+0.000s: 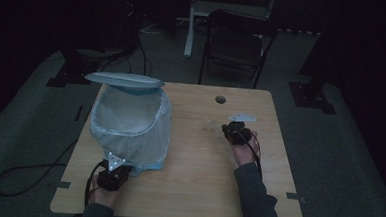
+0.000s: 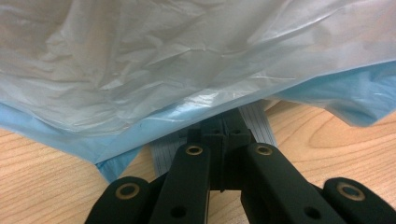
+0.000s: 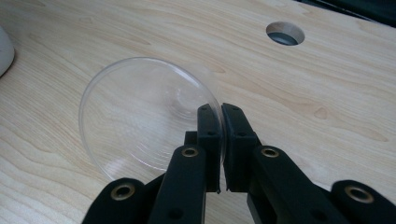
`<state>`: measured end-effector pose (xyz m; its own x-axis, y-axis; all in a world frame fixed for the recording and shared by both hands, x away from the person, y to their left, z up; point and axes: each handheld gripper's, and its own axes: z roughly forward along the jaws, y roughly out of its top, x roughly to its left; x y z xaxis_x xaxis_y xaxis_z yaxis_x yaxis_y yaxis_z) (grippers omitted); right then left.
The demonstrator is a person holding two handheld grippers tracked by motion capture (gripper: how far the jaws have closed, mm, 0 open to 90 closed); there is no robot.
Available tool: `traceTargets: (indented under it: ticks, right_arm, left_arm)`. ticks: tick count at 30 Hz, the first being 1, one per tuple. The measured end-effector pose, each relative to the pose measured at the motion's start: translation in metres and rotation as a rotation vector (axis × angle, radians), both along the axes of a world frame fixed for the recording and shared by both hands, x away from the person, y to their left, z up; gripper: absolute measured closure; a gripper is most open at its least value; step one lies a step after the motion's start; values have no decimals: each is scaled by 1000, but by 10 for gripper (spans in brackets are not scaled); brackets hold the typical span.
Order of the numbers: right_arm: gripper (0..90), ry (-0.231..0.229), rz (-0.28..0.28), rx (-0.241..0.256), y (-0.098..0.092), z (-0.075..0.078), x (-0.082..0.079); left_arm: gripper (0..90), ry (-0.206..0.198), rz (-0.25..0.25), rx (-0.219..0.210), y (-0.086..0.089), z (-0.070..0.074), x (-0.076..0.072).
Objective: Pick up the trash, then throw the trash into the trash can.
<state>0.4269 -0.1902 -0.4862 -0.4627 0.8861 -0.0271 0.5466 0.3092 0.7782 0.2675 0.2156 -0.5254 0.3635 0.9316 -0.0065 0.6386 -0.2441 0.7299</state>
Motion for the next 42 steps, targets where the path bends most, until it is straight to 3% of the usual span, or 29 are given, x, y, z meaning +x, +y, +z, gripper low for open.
traceTargets:
  ticks: [28,42]
  right_arm:
    - [870,-12,31,-1,-1,11,-5]
    - [870,-45,85,-6,3,40,-19]
  left_arm:
    - [900,-2,2,7,-1,0,0]
    - [900,-5,2,12,-1,0,1]
